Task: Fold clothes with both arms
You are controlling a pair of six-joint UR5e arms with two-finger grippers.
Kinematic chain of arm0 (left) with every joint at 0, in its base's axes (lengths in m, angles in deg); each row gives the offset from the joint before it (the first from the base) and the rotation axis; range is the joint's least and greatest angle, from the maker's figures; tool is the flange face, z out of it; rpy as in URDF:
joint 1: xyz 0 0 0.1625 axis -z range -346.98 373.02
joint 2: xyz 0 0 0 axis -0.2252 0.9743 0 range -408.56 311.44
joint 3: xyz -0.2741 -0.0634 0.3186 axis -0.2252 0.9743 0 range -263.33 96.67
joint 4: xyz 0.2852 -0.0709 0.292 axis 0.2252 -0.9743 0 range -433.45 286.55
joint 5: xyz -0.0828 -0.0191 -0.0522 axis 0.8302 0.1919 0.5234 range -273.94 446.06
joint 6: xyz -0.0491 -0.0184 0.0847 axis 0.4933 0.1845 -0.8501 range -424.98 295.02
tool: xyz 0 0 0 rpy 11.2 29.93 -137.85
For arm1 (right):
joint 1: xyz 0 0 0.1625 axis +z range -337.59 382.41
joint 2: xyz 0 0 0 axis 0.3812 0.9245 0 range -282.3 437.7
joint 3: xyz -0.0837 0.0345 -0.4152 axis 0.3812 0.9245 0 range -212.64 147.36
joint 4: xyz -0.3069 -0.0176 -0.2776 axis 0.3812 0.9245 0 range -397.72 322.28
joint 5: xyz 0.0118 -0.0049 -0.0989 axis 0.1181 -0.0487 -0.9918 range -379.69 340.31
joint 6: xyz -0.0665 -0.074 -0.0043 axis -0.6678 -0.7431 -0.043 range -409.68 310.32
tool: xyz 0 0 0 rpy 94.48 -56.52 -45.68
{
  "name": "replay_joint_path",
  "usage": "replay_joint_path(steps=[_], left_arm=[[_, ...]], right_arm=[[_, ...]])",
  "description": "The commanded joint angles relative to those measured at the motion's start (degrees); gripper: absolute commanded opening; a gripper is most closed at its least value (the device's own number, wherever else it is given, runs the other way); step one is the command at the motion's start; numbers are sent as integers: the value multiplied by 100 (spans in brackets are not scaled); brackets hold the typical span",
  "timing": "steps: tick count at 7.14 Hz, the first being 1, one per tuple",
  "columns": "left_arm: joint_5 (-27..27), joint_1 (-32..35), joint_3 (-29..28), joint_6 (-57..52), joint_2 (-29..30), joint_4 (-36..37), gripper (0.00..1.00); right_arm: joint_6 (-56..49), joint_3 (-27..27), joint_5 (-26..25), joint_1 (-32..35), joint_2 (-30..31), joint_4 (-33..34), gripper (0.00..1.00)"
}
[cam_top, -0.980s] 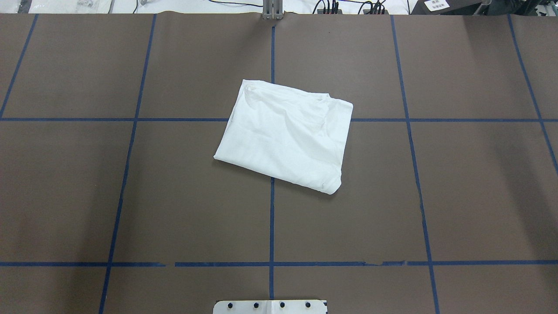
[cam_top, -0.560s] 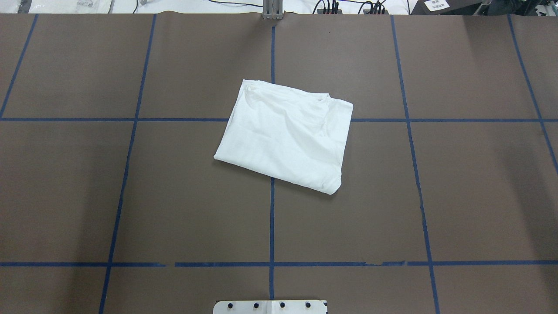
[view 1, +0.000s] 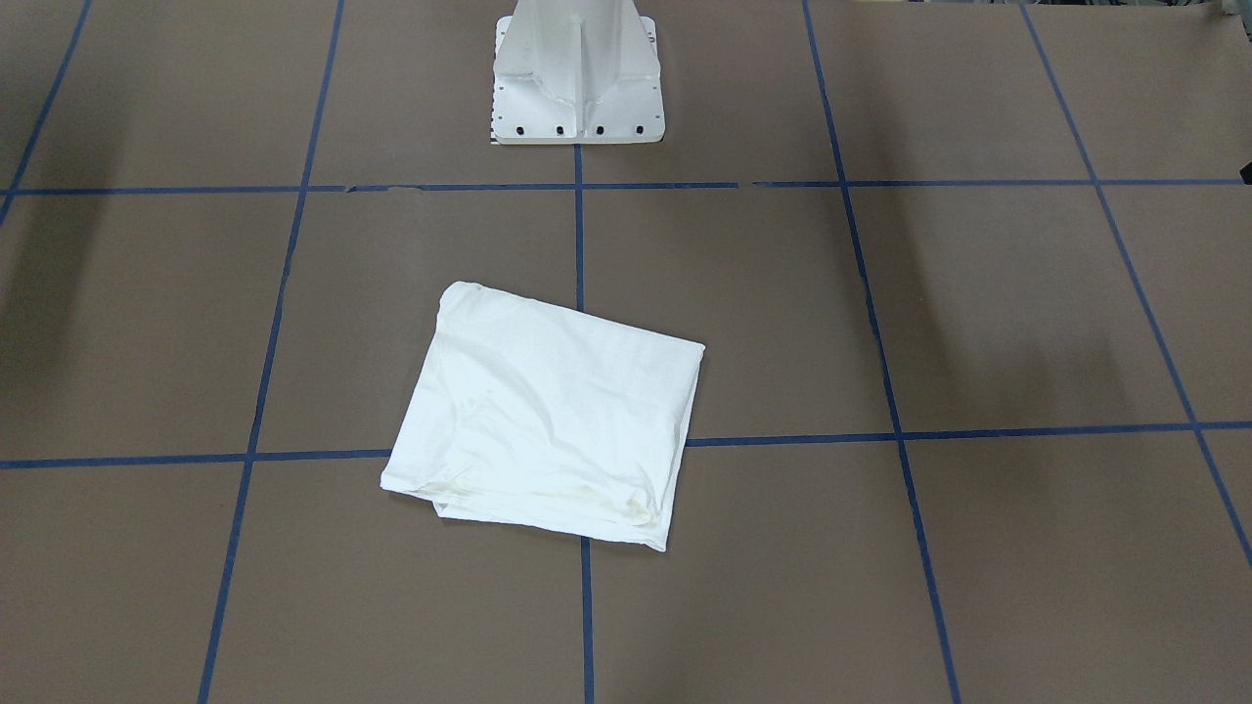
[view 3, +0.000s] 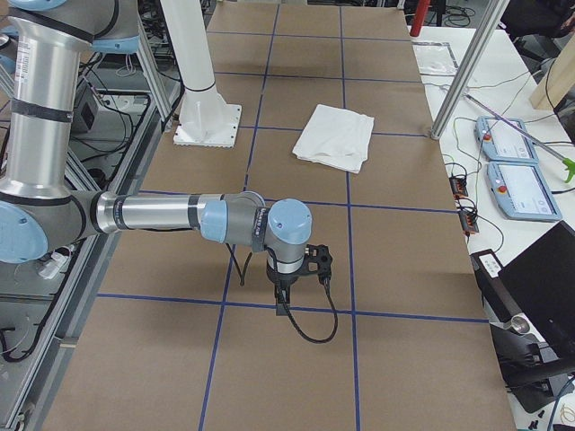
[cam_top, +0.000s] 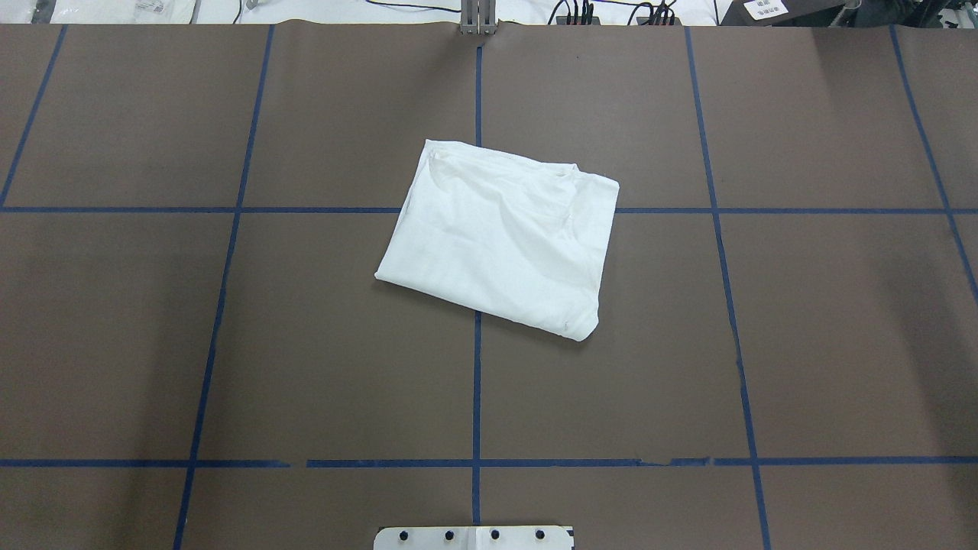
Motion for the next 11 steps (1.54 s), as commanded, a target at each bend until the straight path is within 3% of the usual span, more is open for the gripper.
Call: replay_joint_path(steps=[1,4,8,11], left_arm=[[5,2,-36,0,47,26,100],[-310,38,51,0,30,-18,100],[-303,38,87,9,-23,-1,100],[-285,38,43,26,-31,26,100]], right_arm=[[-11,7,-3,0,7,-9,100],[-20,-11,-12,0,-2,-9,100],[-29,-37,-21,0,-11,-18,100],[15,86,-3,0,68,-518,100]])
